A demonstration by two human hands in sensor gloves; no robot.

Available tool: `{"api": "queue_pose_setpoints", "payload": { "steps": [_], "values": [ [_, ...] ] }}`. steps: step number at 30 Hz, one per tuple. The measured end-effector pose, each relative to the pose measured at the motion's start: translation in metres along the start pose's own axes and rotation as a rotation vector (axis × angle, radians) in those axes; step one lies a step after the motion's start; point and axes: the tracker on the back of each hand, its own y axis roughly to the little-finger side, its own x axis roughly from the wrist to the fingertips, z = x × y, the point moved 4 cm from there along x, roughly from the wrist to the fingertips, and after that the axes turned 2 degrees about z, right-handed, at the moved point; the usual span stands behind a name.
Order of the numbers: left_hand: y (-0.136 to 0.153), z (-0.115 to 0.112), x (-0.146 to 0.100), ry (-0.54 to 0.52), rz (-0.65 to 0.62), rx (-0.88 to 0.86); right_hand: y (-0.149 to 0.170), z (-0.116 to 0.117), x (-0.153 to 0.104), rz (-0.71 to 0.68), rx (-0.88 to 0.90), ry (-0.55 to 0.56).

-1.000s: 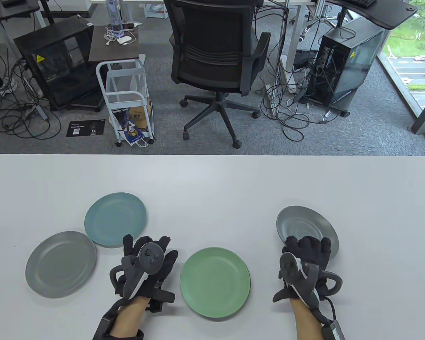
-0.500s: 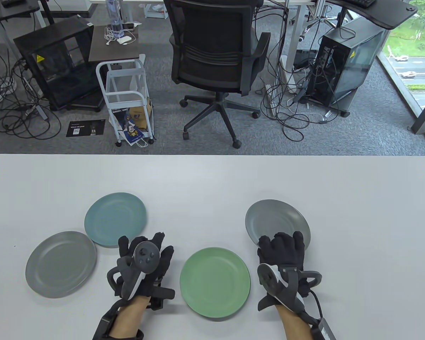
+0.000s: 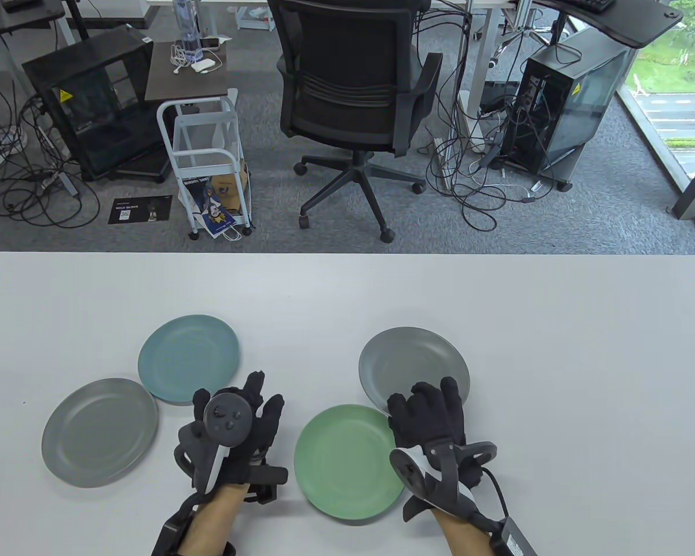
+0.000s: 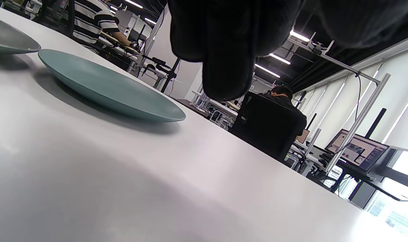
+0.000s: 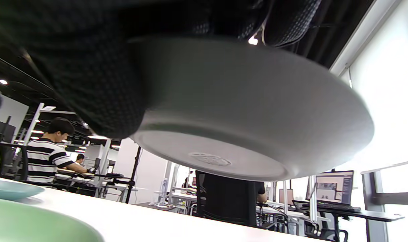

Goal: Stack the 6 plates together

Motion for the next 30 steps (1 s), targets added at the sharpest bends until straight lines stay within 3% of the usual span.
{"api": "queue_pose_setpoints", "payload": {
  "steps": [30],
  "values": [
    [0.019,-0.037,0.002,0.376,0.201,-0.528,-0.074,-0.024,-0.010,-0.291,0.161,0.046]
  ]
}}
